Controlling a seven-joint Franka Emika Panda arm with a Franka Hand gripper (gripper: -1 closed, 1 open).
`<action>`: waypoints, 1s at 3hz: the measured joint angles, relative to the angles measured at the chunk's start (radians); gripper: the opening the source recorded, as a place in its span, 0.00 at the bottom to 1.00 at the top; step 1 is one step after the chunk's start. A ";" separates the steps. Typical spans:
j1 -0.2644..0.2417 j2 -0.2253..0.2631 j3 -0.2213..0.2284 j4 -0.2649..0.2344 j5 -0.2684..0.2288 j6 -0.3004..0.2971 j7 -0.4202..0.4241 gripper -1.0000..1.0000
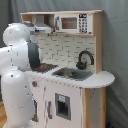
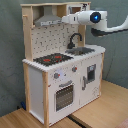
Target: Play with the kitchen
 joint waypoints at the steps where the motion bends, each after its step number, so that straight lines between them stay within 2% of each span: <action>1: 0.000 -0.038 0.019 -0.063 0.039 -0.054 0.055 1.00; 3: 0.001 -0.103 0.041 -0.186 0.099 -0.139 0.215 1.00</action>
